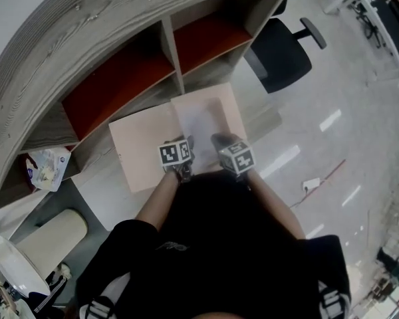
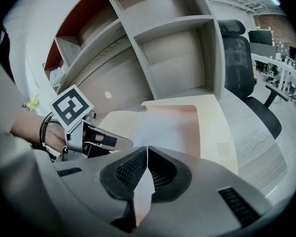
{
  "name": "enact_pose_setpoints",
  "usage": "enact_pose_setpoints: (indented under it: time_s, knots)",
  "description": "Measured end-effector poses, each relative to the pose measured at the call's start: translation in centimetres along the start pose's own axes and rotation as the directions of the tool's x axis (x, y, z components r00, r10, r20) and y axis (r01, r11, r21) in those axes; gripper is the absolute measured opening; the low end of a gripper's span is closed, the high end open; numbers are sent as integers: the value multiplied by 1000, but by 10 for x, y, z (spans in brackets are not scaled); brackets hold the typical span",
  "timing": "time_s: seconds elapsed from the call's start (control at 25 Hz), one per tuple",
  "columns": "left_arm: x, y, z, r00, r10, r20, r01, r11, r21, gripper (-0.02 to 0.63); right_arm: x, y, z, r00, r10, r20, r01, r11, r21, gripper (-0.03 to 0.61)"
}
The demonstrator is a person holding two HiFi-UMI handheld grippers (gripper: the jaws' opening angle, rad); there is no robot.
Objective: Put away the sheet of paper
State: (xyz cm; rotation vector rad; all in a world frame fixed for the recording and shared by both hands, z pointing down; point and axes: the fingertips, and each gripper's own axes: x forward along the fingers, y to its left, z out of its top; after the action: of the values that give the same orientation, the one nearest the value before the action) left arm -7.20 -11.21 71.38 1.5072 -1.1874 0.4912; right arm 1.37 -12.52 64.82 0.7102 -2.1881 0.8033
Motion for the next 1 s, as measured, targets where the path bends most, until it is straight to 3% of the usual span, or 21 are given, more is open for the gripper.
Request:
enact_pose_setpoints:
  time_s: [0.44, 0.64, 0.84, 1.0]
  knots:
    - [-37, 18, -5, 996, 5, 88, -4, 1000, -15, 189, 6, 33, 5, 1000, 7, 11, -6, 998, -62, 21]
    - [-67, 17, -7, 981, -56, 185, 63, 998, -32, 185, 6, 54, 18, 996, -17, 84, 24, 996, -82, 22]
    - [-112, 18, -9, 951, -60, 303, 39, 996, 78, 78, 4, 78, 28, 986, -57, 158, 79, 987, -137, 23]
    - [-145, 17, -4, 904, -38, 426, -68, 970, 232, 48, -4, 93, 35, 974, -71, 213, 110, 978, -176, 23]
